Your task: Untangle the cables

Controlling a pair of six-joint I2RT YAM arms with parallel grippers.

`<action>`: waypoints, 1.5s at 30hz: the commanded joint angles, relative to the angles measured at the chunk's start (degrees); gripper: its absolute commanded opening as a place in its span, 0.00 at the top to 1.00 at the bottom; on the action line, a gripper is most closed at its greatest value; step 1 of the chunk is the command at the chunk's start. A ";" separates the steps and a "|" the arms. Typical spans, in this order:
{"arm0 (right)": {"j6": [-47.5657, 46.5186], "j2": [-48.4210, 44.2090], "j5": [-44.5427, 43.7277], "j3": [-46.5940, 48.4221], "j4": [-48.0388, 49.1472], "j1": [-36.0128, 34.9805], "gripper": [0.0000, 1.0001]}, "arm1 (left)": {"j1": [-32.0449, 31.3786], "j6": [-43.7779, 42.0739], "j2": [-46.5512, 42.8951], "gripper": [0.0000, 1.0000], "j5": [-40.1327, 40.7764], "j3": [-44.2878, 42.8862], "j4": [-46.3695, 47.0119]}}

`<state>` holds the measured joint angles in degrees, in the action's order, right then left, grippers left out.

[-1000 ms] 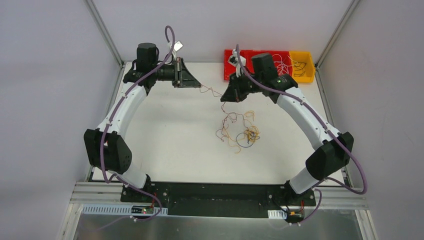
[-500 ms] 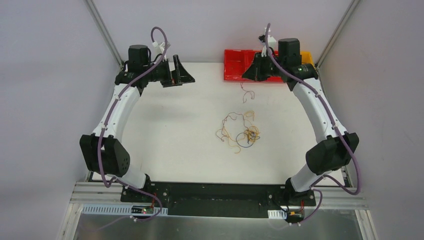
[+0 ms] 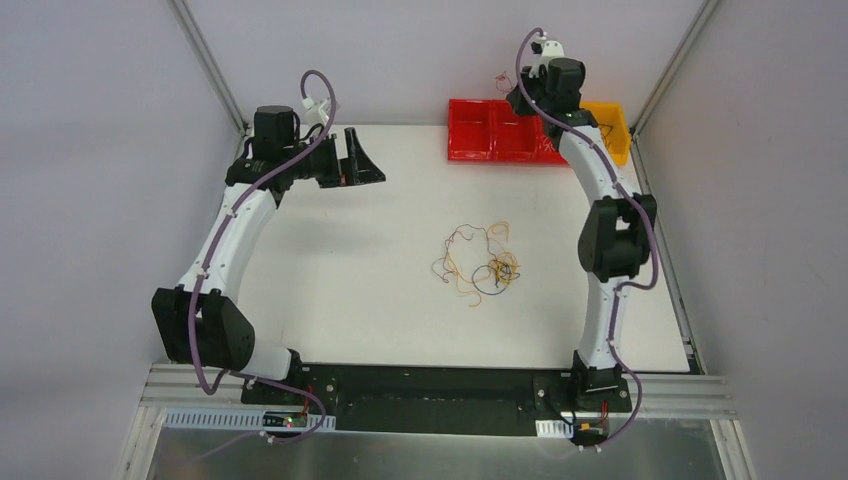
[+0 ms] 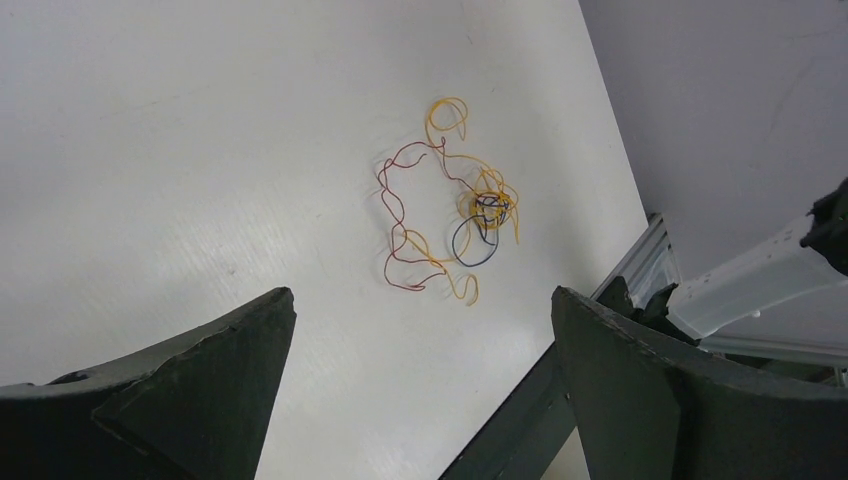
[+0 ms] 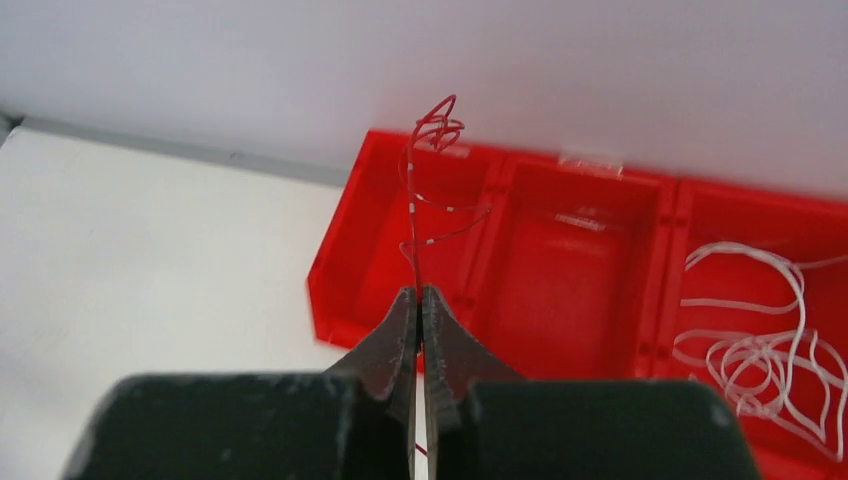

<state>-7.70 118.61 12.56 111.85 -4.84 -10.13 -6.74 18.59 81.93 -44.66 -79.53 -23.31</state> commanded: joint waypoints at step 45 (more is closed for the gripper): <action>-11.98 -2.13 4.18 2.86 -1.46 3.58 0.25 | 1.83 -3.13 1.85 0.01 -1.90 0.93 -1.11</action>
<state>-20.12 131.74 9.91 116.53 4.21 -6.70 -5.15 18.22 85.34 -44.88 -78.50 -23.38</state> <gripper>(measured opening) 0.704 0.990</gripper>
